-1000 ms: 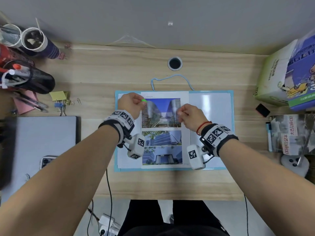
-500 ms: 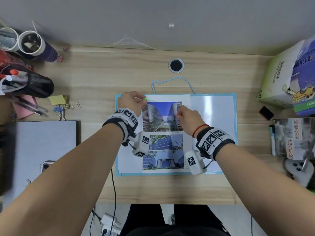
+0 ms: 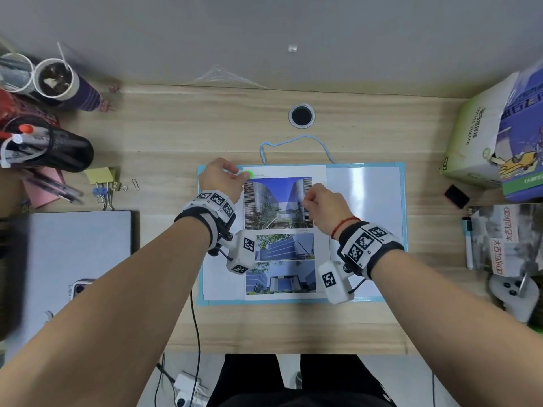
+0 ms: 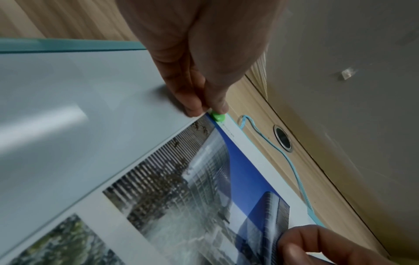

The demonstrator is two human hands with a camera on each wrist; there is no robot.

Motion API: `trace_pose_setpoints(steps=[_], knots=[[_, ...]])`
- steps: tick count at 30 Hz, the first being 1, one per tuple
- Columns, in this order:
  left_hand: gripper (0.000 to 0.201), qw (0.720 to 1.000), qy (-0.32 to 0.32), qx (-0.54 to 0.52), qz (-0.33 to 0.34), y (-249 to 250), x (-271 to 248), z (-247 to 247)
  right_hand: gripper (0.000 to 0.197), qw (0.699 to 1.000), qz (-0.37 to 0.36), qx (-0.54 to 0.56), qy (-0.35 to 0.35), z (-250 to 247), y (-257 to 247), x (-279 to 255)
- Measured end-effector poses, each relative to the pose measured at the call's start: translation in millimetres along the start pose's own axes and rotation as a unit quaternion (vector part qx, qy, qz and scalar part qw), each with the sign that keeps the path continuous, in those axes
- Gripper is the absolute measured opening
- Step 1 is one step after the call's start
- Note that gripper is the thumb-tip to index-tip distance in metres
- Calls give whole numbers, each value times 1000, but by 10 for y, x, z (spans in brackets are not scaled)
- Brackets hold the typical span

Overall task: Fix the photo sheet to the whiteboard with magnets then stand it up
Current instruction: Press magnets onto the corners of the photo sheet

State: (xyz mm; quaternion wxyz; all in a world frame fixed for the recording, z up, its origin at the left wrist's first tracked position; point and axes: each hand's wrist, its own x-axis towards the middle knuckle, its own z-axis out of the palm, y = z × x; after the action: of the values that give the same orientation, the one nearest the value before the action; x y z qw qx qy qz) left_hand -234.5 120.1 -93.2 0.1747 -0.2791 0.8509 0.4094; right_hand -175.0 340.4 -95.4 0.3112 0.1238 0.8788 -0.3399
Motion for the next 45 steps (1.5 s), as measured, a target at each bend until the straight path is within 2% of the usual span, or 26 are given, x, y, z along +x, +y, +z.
trace_pose_setpoints(steps=[4, 8, 18, 21, 22, 25, 26, 27, 30, 45], knots=[[36, 996, -35, 76, 31, 28, -47, -23, 16, 997, 16, 58, 57, -159, 28, 16], [31, 992, -44, 111, 51, 39, -57, 11, 16, 987, 26, 92, 126, -372, 20, 132], [29, 971, -56, 181, 142, 93, -100, 22, 9, 995, 11, 74, 65, -312, 81, 198], [40, 935, -85, 245, 243, 195, -372, 125, 9, 996, 14, 60, 65, -224, 123, 148], [47, 912, -114, 275, 282, 201, -495, 189, 9, 996, 13, 60, 66, -212, 130, 147], [86, 812, -209, 411, 358, 72, -801, 402, 9, 996, 12, 63, 65, -229, 120, 171], [98, 792, -225, 436, 363, -2, -846, 466, 9, 996, 11, 66, 65, -241, 118, 184], [107, 787, -233, 445, 358, -67, -872, 507, 9, 996, 9, 68, 65, -253, 112, 192], [113, 803, -231, 433, 338, -179, -876, 564, 9, 995, 5, 76, 62, -288, 105, 213], [115, 813, -225, 429, 322, -175, -850, 632, 9, 985, 6, 158, 66, -376, 101, 331]])
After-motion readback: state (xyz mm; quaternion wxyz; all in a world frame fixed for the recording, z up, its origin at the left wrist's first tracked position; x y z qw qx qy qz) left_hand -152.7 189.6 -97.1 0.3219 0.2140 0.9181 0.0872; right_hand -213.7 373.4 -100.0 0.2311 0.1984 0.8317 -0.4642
